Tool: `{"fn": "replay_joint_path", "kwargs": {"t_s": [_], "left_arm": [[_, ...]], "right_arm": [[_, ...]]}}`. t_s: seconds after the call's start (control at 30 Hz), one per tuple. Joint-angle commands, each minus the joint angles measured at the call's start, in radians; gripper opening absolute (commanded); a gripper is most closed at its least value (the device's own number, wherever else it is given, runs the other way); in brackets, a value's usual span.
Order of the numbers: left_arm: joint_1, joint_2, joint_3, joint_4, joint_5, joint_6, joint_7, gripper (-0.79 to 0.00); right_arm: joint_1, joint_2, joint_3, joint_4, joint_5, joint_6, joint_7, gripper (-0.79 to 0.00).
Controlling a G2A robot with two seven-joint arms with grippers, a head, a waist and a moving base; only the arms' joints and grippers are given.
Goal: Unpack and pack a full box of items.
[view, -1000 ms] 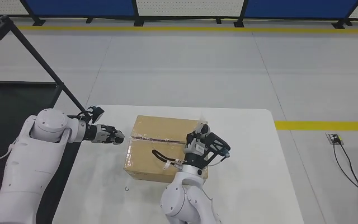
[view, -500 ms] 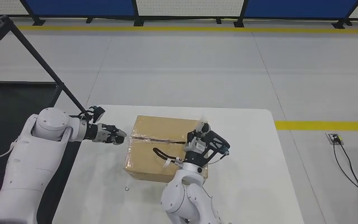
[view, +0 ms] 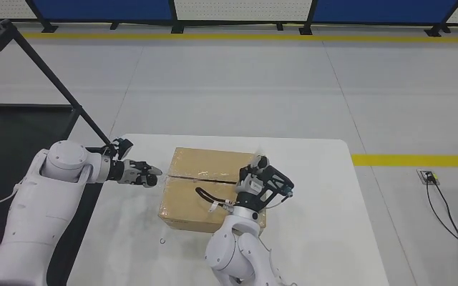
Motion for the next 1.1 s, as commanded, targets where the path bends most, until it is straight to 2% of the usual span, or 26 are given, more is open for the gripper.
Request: {"fn": "replay_joint_path", "kwargs": {"t_s": [0.0,1.07], "left_arm": [[0.000,0.001,0.002,0.002,-0.002,0.000,0.003,-0.483],[0.006,0.016,0.011,0.007,-0.029,-0.006,0.017,-0.480]], "right_arm": [[0.000,0.000,0.002,0.000,0.001,0.001,-0.002,-0.785],[-0.006,0.001,0.017,-0.005,0.024,0.027,-0.031,-0.785]]}}
